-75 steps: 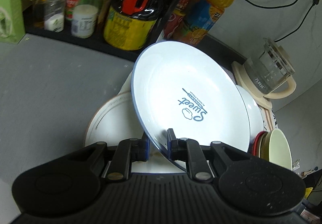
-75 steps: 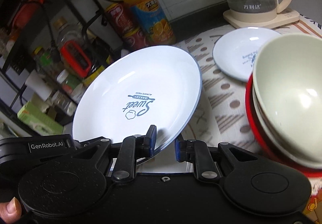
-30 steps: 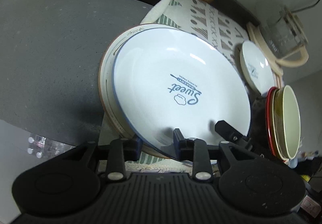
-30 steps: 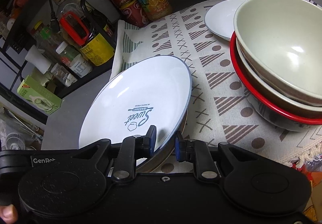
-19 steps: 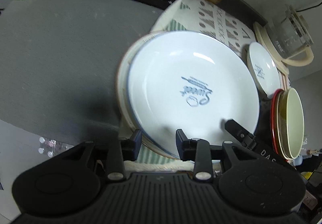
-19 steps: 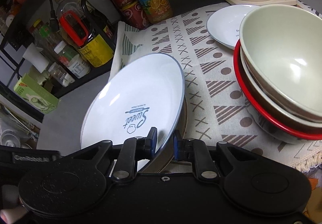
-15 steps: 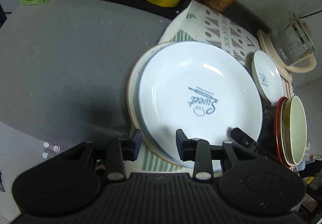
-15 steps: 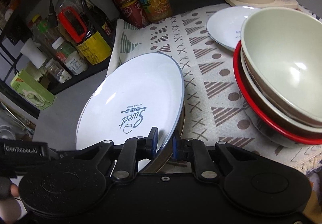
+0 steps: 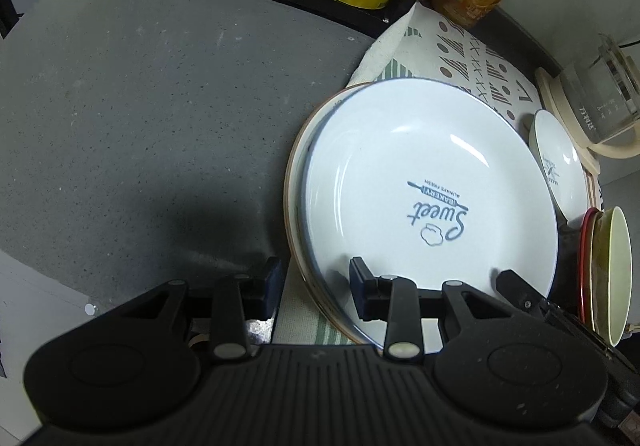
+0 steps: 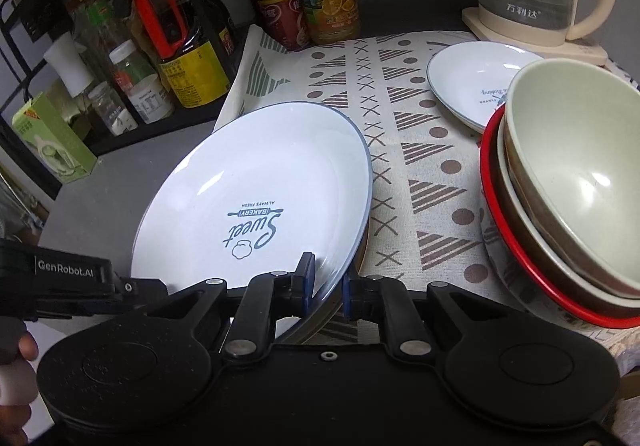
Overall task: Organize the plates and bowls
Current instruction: 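Set the 'Sweet' plate flat on the flower plate and open both grippers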
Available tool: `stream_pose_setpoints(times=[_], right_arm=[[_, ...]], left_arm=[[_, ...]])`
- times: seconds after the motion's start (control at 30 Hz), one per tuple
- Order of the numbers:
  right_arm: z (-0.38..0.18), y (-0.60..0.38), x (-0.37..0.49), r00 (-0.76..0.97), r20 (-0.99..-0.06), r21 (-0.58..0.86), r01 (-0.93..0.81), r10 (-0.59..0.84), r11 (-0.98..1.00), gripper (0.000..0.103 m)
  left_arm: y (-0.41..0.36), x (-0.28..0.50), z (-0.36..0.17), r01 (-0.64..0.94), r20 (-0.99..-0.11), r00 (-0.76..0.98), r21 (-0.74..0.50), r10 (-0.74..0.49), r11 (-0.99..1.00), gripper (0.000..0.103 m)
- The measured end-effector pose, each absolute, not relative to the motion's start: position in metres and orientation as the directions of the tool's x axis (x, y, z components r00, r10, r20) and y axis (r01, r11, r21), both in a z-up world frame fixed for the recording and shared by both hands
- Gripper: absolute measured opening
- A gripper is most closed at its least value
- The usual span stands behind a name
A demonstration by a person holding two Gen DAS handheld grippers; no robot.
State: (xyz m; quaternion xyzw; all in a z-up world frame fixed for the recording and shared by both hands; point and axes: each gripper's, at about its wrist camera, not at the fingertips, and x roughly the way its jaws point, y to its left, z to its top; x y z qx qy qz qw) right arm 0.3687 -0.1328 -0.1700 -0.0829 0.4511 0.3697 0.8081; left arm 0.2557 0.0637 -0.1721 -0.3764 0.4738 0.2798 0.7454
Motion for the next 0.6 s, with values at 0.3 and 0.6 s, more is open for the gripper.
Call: stream_pose_setpoints(times=[0.3,0.6], right_arm=[[-0.175,-0.137,0.379,0.325,-0.81,0.189,-0.644,0.488,0.742,0.013],[-0.185,-0.126,0.381,0.283,-0.83,0.205,-0.646,0.481,0.735,0.017]], left_arm=[[0.067,0.262,-0.178,-0.765,-0.907,0.416,-0.312,0.063,0.563,0.033],[0.075,0.259,-0.182,-0.76,-0.898,0.434,-0.319,0.077,0.566,0.02]])
